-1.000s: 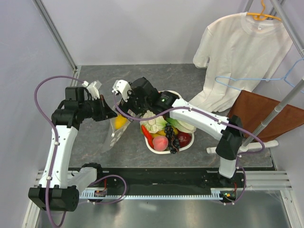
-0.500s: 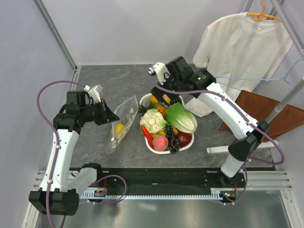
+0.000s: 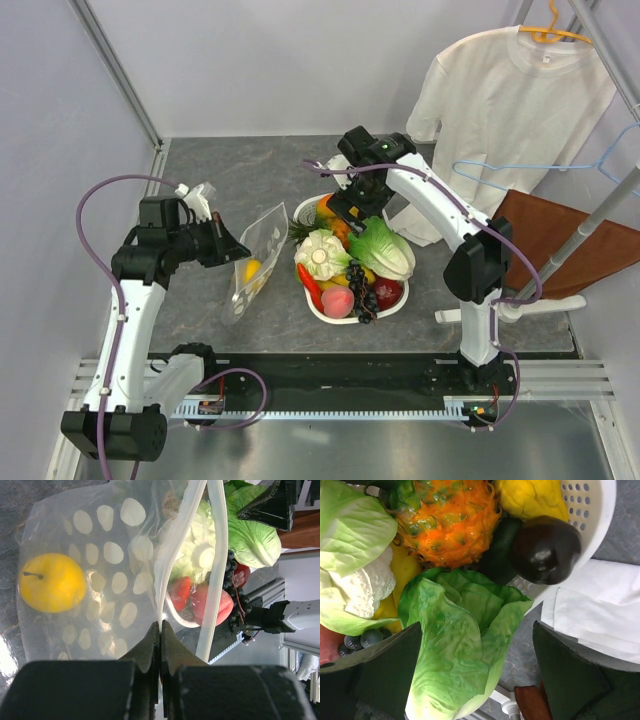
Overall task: Place the food in the zip-top bag and seal the zipper
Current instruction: Pick up the fake vegetable from the bin.
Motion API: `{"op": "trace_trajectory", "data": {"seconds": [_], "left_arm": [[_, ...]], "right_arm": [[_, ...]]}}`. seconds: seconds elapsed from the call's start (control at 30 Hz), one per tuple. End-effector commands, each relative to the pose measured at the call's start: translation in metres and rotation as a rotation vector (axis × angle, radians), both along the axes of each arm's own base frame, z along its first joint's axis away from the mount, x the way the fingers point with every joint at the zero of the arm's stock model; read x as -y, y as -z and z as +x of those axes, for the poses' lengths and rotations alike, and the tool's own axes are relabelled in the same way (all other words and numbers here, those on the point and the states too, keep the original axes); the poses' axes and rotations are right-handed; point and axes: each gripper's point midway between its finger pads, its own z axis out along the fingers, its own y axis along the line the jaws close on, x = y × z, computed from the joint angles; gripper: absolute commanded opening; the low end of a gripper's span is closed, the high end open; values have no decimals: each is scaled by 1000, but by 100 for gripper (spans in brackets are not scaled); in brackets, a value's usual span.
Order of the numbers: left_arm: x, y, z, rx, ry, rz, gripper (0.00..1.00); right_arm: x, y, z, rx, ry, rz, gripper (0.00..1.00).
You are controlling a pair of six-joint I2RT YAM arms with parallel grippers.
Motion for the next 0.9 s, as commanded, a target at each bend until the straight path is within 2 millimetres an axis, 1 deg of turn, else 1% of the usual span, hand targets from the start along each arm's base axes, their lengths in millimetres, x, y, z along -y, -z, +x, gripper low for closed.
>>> {"op": "trace_trajectory", "data": {"seconds": [0.0,0.1,0.13,0.2,0.23,0.33,0.4,0.5,0.53,0.6,0.63,0.7,0.73,0.8,0.83,0.87], "left_arm": [[-2,-7,1,56,-11,6,2],[-2,-4,0,50,-13,6,2],[-2,-3,0,49,-10,3,2],[0,-3,-1,51,-3,-6,2],[0,-2,-1,48,-3,-6,2],[-1,-1,-1,52,-2,-1,2],[-1,-1,-2,54,-3,-2,2],[-1,0,-2,52,-6,-4,2],[-1,0,-2,52,-4,-5,2],[-1,0,-1,46,-7,-5,2],[0,-1,0,47,-6,-6,2],[-1,0,0,44,-8,-6,2],[-1,-1,1,46,-7,-5,2],[-1,-2,1,45,-9,-5,2],[-1,-2,1,47,-9,-5,2],[-1,-2,1,47,-11,-5,2]], "right_arm": [[4,-9,-27,-122,-3,15,98],[12,11,-30,-164,14,-51,98],[17,24,-33,-196,18,-88,98],[21,36,-37,-229,15,-118,98],[24,45,-42,-260,17,-139,98],[28,53,-52,-304,16,-151,98],[28,55,-55,-315,15,-151,95],[29,52,-55,-308,13,-145,82],[28,48,-54,-295,13,-137,71],[27,43,-52,-280,16,-127,60],[25,38,-51,-267,17,-116,49],[23,32,-49,-253,18,-96,38],[21,26,-48,-235,16,-79,27],[19,19,-47,-222,19,-60,15],[19,13,-47,-207,19,-50,0],[19,10,-46,-196,20,-45,0]]}}
